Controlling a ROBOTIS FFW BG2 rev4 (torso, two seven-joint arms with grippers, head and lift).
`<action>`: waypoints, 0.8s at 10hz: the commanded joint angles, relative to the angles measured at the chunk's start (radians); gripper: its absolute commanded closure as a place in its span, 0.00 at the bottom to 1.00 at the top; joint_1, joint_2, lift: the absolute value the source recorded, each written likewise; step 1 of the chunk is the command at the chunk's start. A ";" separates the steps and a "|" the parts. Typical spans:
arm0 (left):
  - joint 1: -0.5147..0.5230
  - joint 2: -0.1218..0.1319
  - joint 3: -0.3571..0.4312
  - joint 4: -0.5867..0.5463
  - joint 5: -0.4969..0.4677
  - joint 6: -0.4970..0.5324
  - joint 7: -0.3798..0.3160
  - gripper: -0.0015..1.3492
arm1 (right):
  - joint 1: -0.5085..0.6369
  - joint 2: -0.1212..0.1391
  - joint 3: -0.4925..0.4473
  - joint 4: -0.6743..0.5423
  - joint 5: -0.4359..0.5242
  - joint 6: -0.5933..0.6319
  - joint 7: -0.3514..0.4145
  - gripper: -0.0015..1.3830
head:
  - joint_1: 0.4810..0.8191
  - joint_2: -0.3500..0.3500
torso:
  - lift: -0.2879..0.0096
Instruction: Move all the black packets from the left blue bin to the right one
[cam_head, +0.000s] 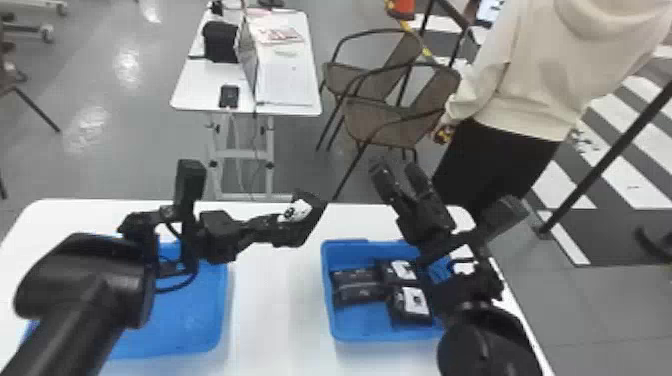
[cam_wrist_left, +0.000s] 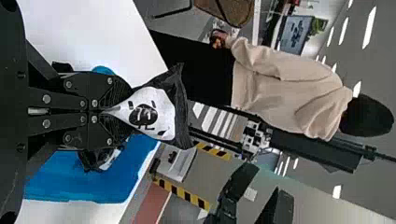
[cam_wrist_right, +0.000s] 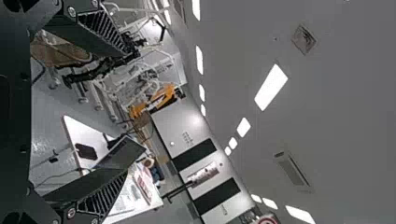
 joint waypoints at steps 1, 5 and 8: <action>-0.063 -0.018 -0.056 0.056 0.016 -0.013 0.000 0.88 | -0.012 -0.001 0.028 0.018 0.008 0.041 0.000 0.10 | 0.63 0.18 | 0.97; -0.112 -0.024 -0.126 0.073 0.105 -0.016 0.020 0.88 | -0.037 -0.001 0.077 0.052 0.025 0.087 0.007 0.09 | 0.63 0.19 | 0.97; -0.127 -0.024 -0.177 0.073 0.163 -0.011 0.022 0.88 | -0.104 -0.001 0.105 0.151 0.042 0.091 0.015 0.11 | 0.63 0.20 | 0.97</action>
